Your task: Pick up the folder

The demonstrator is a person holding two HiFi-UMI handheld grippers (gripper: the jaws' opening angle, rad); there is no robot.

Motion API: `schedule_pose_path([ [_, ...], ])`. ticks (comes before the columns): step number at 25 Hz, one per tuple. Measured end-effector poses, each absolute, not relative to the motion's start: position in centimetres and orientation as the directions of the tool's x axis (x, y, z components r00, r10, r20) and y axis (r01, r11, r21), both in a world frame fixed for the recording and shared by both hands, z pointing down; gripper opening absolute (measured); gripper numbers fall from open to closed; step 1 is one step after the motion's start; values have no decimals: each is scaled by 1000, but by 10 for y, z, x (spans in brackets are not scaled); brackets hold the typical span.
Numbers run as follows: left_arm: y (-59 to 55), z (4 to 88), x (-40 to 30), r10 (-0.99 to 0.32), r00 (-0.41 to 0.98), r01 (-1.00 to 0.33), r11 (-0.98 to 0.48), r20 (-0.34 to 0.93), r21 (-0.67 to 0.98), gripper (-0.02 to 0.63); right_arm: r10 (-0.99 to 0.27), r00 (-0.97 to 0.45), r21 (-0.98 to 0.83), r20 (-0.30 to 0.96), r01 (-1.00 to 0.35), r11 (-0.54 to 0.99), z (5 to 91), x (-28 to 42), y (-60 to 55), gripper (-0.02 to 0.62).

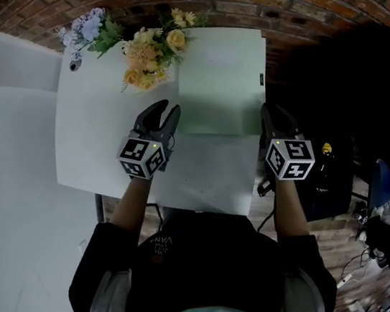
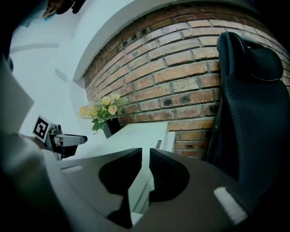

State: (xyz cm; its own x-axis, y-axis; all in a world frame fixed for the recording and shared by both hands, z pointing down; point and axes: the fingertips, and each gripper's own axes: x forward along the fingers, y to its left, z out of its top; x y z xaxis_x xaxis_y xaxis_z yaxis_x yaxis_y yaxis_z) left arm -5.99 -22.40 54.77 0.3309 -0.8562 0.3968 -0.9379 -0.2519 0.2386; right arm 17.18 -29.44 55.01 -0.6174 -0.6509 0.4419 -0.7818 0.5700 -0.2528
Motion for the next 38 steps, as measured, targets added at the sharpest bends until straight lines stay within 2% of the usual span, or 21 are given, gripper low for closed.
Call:
schedule_pose_path([
  [2,-227,552,-59,-850,335,-935,-248,406,252,146,-646,-614,-259,454,-784,564,555,172,-299,87],
  [7,-233,563,-61,-845,340,-926,-224,412,304,184,-620,-626,-288,473,-775,563,566,169,-309,146],
  [14,-245,579,-61,-791,411,-880,-214,454,424,325,-544,-687,-390,482,-724,569,578,150,-321,290],
  [19,-256,588,-53,-747,463,-848,-217,477,483,359,-524,-702,-429,482,-711,558,584,145,-329,296],
  [30,-266,610,-42,-685,496,-825,-181,533,535,359,-469,-734,-538,492,-680,498,602,143,-333,302],
  [38,-267,616,-34,-675,520,-794,-157,524,587,359,-443,-748,-568,494,-664,487,605,139,-333,302],
])
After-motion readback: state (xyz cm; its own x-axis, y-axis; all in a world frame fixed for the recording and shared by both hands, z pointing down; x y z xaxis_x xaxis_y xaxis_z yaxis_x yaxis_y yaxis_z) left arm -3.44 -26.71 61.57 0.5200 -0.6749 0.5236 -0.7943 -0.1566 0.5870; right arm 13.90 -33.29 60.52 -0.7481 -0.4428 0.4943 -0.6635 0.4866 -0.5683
